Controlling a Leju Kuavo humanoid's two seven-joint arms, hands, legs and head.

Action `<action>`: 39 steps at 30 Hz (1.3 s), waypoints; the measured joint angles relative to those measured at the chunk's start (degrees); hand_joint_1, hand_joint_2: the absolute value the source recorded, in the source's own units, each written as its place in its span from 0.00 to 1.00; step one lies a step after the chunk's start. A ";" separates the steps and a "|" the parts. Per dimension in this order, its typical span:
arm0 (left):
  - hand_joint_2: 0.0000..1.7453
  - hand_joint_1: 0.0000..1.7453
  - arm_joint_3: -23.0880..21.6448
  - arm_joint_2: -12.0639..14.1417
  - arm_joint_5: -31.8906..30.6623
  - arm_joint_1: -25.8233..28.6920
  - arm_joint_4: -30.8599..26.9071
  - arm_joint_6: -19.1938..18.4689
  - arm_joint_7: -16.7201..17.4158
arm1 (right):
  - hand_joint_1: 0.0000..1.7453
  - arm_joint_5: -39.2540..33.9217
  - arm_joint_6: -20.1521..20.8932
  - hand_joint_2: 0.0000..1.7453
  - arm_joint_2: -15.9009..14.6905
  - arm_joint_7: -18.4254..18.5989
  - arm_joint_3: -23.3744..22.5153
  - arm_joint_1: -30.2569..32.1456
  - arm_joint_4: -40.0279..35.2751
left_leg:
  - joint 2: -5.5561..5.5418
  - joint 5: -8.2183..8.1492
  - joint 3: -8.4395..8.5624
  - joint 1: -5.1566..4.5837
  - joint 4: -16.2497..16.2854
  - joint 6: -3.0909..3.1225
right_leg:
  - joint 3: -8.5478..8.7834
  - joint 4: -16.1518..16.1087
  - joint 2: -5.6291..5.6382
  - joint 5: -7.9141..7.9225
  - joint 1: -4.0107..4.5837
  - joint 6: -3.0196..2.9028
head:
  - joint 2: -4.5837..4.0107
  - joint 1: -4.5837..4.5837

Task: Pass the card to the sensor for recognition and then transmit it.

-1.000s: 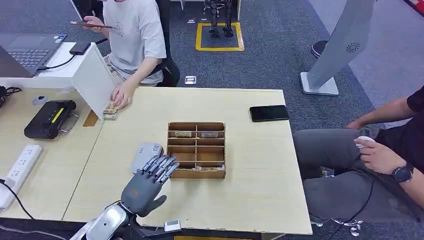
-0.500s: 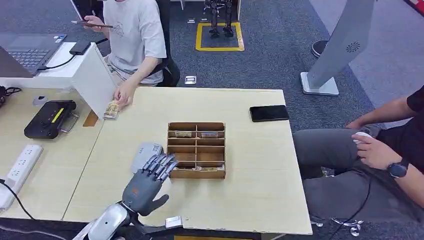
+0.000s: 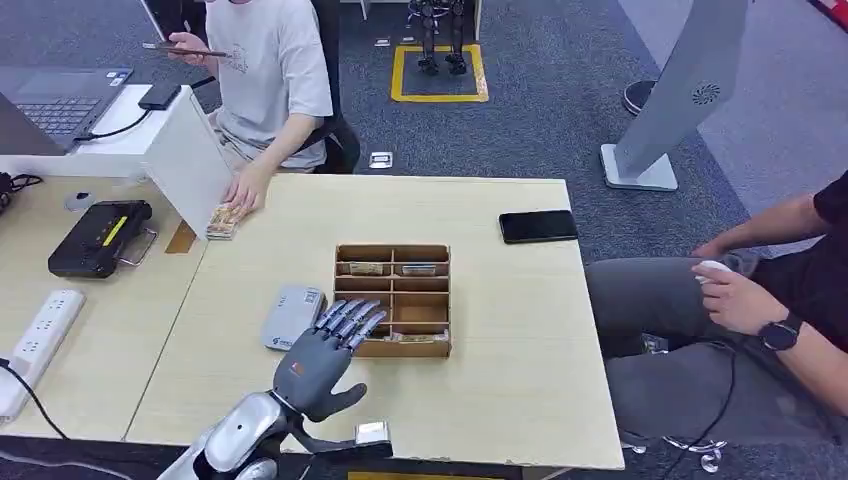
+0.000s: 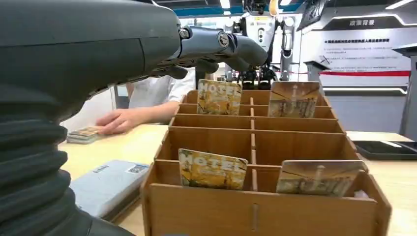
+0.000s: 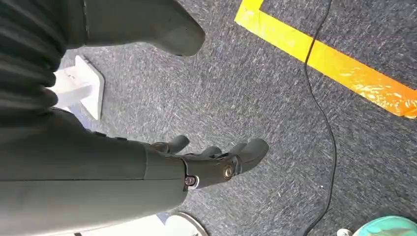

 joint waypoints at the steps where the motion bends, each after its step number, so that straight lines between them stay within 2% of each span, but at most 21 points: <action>1: 1.00 0.00 -0.02 -0.13 0.22 -0.06 0.04 -0.02 0.00 | 0.00 0.00 0.00 1.00 0.00 0.02 0.00 0.00 0.11 | 0.00 0.00 0.00 0.00 0.00 0.00 | 0.00 0.00 0.00 0.00 0.00 0.00 | 0.00 0.00; 28: 1.00 0.00 -0.02 -2.08 5.35 -1.79 6.18 -0.07 -0.09 | 0.00 0.00 -1.03 1.00 0.00 0.42 1.57 -1.36 2.62 | -0.02 0.00 -0.01 -0.01 0.00 0.00 | 0.00 0.00 -0.02 0.00 0.00 0.01 | 0.00 0.00; 39: 1.00 0.00 0.52 -3.19 4.61 -3.21 8.15 2.43 0.11 | 0.00 -0.09 -1.29 1.00 -0.02 0.72 2.91 -1.80 3.19 | -0.03 0.01 -0.01 -0.01 0.00 0.01 | 0.01 0.00 -0.03 0.01 0.00 0.01 | 0.00 0.00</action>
